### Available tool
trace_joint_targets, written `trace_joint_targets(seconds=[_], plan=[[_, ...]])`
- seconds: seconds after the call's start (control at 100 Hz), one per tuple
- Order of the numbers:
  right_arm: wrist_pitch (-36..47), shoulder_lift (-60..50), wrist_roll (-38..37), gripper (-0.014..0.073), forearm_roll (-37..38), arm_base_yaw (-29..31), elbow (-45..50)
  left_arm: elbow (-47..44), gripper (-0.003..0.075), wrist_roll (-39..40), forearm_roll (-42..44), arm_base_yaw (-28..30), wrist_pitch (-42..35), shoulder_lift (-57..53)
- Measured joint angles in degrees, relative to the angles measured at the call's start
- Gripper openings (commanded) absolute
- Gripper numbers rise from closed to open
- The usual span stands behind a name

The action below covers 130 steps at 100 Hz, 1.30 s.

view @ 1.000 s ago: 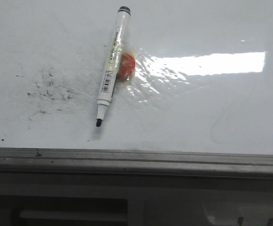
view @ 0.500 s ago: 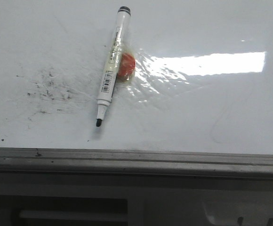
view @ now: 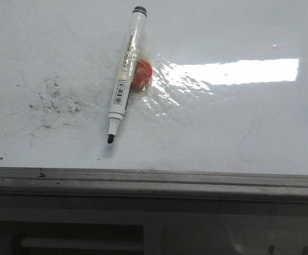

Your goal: Write number 8 on whiteboard

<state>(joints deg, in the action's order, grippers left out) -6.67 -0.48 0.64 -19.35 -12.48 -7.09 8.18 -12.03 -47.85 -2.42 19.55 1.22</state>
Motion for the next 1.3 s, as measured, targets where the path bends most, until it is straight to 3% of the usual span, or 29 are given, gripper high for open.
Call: trace_joint_targets(seconds=[0.17,0.29,0.43,0.53,0.62,0.92,1.3], plan=[[-5.5,4.1,0.6,-0.0062,0.2,0.0,-3.4,7.9,-0.0013,-1.6,8.5,0.0,4.5,7.2],[-6.7,7.0,0.8,-0.0020,0.2,0.0,-6.1,13.4,0.0089,-2.5,12.4,0.0,7.8,13.7],[-7.9,9.7,0.9,0.0169,0.8,0.0,-9.5,18.8,0.0298,-9.3,12.9,0.0,13.1,21.4],[-9.7,11.9,1.0,0.0327,2.6,0.0,-11.6,21.0,0.0378,-12.3,10.7,-1.7,13.6,25.8],[-11.3,14.1,1.0,0.0386,3.6,0.0,-13.0,21.7,0.0379,-15.5,7.7,-4.5,13.5,28.9],[-12.2,19.1,1.3,0.0387,5.1,0.0,-14.1,21.9,0.0379,-18.4,0.5,-18.4,10.1,42.3],[-11.4,19.9,1.3,0.0387,5.2,0.0,-14.1,22.5,0.0379,-18.4,-2.6,-42.1,-12.6,56.4]])
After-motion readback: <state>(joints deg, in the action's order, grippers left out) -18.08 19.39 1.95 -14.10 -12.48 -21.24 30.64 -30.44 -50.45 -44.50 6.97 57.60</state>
